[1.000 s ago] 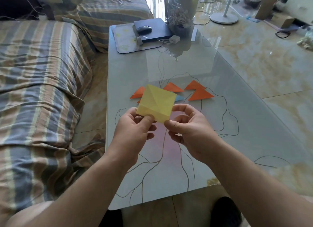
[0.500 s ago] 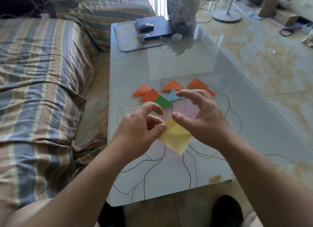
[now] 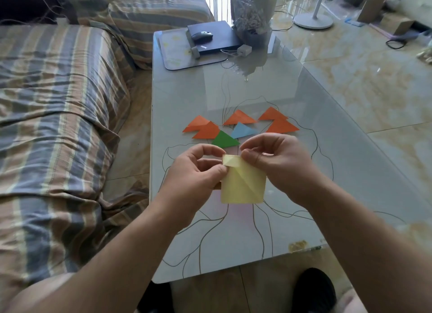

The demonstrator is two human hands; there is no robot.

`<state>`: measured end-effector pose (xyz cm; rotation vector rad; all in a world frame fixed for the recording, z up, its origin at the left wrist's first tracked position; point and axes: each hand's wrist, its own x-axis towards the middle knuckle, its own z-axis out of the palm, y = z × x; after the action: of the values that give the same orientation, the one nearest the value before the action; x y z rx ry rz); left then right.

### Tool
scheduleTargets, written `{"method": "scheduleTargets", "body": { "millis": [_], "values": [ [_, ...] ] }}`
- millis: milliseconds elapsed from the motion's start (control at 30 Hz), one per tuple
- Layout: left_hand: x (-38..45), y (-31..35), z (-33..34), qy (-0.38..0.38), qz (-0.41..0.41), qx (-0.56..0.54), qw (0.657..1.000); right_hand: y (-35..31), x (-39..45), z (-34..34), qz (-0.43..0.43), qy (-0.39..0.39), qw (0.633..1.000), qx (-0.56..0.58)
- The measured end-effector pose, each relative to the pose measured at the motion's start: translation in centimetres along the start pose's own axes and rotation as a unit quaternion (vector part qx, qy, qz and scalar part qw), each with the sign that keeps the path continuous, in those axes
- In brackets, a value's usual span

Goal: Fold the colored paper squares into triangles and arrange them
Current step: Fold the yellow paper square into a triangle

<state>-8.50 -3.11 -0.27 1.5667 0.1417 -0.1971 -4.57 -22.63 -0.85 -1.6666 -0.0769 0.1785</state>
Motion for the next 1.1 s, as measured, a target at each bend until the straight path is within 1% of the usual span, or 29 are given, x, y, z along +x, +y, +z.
{"method": "scheduleTargets", "body": {
  "millis": [67, 133, 200, 267, 333, 433, 600, 767, 833, 933, 1100],
  "values": [
    [0.2, -0.1, 0.0, 0.009, 0.000, -0.002, 1.000, 0.1, -0.1, 0.2, -0.005, -0.031, 0.999, -0.030],
    [0.3, -0.3, -0.1, 0.004, 0.003, -0.011, 1.000, 0.1, -0.2, 0.2, 0.011, -0.060, 0.998, -0.032],
    [0.3, -0.5, -0.1, 0.000, 0.009, -0.018, 1.000, 0.0, -0.3, 0.3, 0.039, -0.079, 0.996, -0.016],
    [0.4, -0.6, 0.1, 0.001, 0.004, -0.041, 0.999, -0.1, -0.3, 0.5, 0.070, -0.085, 0.994, 0.026],
    [0.3, -0.5, 0.4, 0.002, -0.015, -0.073, 0.997, -0.1, -0.3, 0.6, 0.082, -0.075, 0.993, 0.044],
    [0.1, -0.5, 0.8, -0.003, -0.035, -0.110, 0.993, 0.1, -0.3, 0.9, 0.077, -0.058, 0.995, 0.038],
    [0.0, -0.6, 1.1, -0.010, -0.031, -0.129, 0.991, 0.2, -0.5, 1.2, 0.061, -0.039, 0.997, 0.035],
    [-0.1, -0.5, 1.3, -0.014, -0.042, -0.155, 0.987, 0.0, -0.7, 1.4, 0.022, -0.017, 1.000, 0.008],
    [-0.2, -0.5, 1.3, -0.018, -0.038, -0.150, 0.988, 0.0, -0.8, 1.5, 0.009, -0.010, 1.000, -0.006],
    [-0.2, -0.5, 1.2, -0.012, -0.014, -0.114, 0.993, 0.1, -0.8, 1.6, 0.004, -0.002, 1.000, -0.011],
    [-0.5, -0.4, 1.1, 0.003, 0.004, -0.062, 0.998, -0.2, -0.8, 1.4, 0.034, -0.026, 0.999, 0.016]
  ]
}}
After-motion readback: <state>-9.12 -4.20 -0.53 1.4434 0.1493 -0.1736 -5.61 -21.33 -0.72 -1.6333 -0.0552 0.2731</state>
